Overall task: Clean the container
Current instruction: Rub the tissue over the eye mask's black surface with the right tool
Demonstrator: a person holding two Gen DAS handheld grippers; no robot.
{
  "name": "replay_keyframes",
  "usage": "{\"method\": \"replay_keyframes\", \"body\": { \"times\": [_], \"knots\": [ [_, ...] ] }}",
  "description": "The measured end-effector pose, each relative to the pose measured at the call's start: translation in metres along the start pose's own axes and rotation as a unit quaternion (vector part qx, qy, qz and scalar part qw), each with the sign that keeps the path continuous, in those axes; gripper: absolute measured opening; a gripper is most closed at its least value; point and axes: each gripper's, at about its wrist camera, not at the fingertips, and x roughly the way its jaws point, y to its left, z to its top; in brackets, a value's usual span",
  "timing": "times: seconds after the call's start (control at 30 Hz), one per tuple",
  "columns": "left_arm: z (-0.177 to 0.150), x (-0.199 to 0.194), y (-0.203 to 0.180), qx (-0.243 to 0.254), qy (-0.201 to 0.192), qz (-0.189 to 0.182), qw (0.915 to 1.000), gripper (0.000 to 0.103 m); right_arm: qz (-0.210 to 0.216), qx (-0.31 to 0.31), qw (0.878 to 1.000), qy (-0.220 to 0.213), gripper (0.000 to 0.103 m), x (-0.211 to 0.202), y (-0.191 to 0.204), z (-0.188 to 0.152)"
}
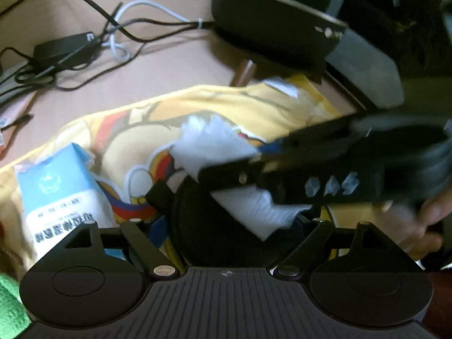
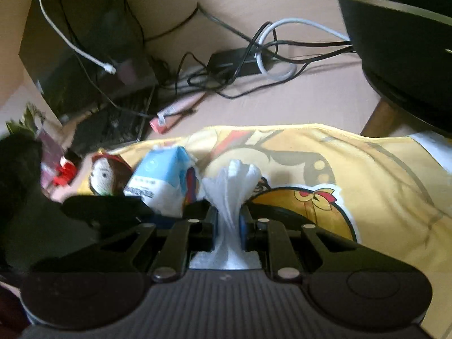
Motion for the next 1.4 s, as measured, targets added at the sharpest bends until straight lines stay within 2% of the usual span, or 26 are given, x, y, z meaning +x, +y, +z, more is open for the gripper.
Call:
{"method": "replay_keyframes", "body": {
  "times": [0.13,0.27,0.3,0.4,0.53,0.67,0.8,0.9,1.0,1.13,1.23,1.33,1.4],
  "knots": [
    [0.000,-0.003,-0.002,0.004,-0.003,0.009,0.9999,0.087,-0.019,0.013,1.000,0.003,0.014,-0.011,-0.020,-0.002],
    [0.000,-0.002,-0.004,0.006,0.005,0.007,0.9999,0.089,-0.084,0.010,0.996,-0.003,0.017,-0.027,-0.034,-0.010],
    [0.000,-0.002,-0.005,0.008,0.007,0.007,0.9999,0.090,-0.089,0.014,0.996,-0.005,0.017,-0.031,-0.036,-0.012],
    [-0.001,-0.008,-0.002,0.008,0.006,0.009,0.9999,0.094,-0.067,0.031,0.997,-0.012,0.017,-0.045,-0.036,-0.018],
    [-0.003,-0.018,0.008,-0.008,0.006,0.012,0.9999,0.094,-0.022,0.027,0.999,-0.013,0.017,-0.054,-0.015,-0.025],
    [-0.006,-0.026,0.020,-0.023,0.011,0.019,0.9995,0.095,0.051,0.012,0.998,0.029,0.017,-0.039,0.013,-0.036],
    [-0.015,-0.024,0.027,-0.029,0.032,0.036,0.9984,0.095,0.037,-0.020,0.997,0.071,0.017,-0.019,0.028,-0.052],
    [-0.023,-0.023,0.029,-0.033,0.045,0.034,0.9979,0.097,0.026,-0.016,0.997,0.075,0.017,-0.027,0.021,-0.053],
    [-0.029,-0.024,0.029,-0.034,0.054,0.028,0.9976,0.097,-0.004,-0.015,0.998,0.064,0.016,-0.041,0.008,-0.053],
    [-0.021,-0.032,0.010,0.017,0.032,0.010,0.9993,0.098,-0.056,0.002,0.997,0.049,0.020,-0.053,-0.014,-0.050],
    [-0.014,-0.029,-0.011,0.084,0.024,0.005,0.9962,0.100,-0.062,0.037,0.997,0.034,0.020,-0.065,-0.033,-0.048],
    [-0.008,-0.018,-0.029,0.148,0.028,0.007,0.9886,0.100,-0.021,0.098,0.995,0.025,0.020,-0.077,-0.048,-0.050],
    [-0.003,-0.009,-0.035,0.170,0.033,0.002,0.9848,0.100,0.009,0.135,0.990,0.031,0.020,-0.077,-0.054,-0.057]
  ]
}}
